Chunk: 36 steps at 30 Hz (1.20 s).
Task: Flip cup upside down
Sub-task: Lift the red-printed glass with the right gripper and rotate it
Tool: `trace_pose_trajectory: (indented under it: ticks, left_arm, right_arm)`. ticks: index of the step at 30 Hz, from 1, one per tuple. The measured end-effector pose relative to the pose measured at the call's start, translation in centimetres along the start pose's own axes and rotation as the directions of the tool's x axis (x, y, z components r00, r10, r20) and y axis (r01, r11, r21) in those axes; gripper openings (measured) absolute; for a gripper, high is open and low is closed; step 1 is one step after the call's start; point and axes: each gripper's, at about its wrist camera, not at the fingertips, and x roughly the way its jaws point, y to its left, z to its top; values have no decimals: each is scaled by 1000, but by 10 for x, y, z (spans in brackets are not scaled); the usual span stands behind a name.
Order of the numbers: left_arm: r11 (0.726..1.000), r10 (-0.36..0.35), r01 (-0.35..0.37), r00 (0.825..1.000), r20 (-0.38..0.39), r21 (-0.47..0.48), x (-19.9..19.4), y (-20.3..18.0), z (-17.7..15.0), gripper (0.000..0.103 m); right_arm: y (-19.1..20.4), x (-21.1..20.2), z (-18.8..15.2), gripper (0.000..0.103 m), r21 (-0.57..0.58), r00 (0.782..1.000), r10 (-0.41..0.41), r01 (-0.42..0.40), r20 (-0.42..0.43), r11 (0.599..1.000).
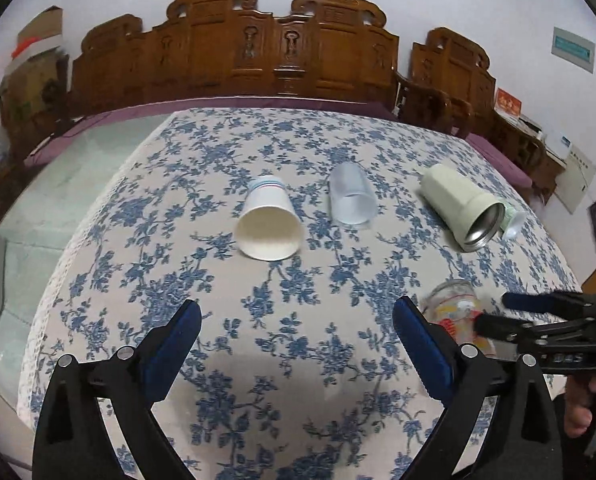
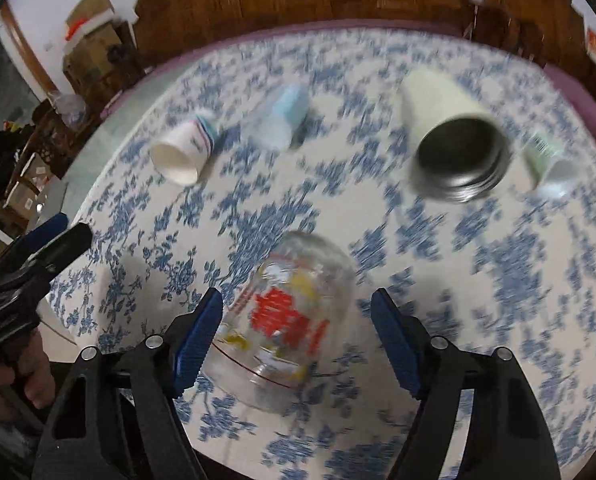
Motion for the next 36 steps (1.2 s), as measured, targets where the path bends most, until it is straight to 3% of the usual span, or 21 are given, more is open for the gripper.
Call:
trace_pose_trajectory:
  ticks: [9, 23, 31, 36]
  left_arm:
    - [1000, -13, 13, 1000, 3, 9, 1, 0, -1, 93]
    - [999, -29, 29, 1000, -3, 20, 2, -5, -1, 93]
    - [999, -25, 25, 1000, -6, 23, 3, -5, -2, 93]
    - [999, -24, 24, 1000, -7, 28, 3, -7, -2, 93]
  right_arm:
    - [-1, 37, 11, 74, 98, 985, -1, 19, -175, 995]
    - [-5, 61, 20, 71, 110, 958, 8, 25, -288, 994]
    - [-10, 55, 19, 61, 126, 972, 23, 7, -235, 992]
    - [-12, 37, 24, 61, 88, 993, 24, -13, -118, 996]
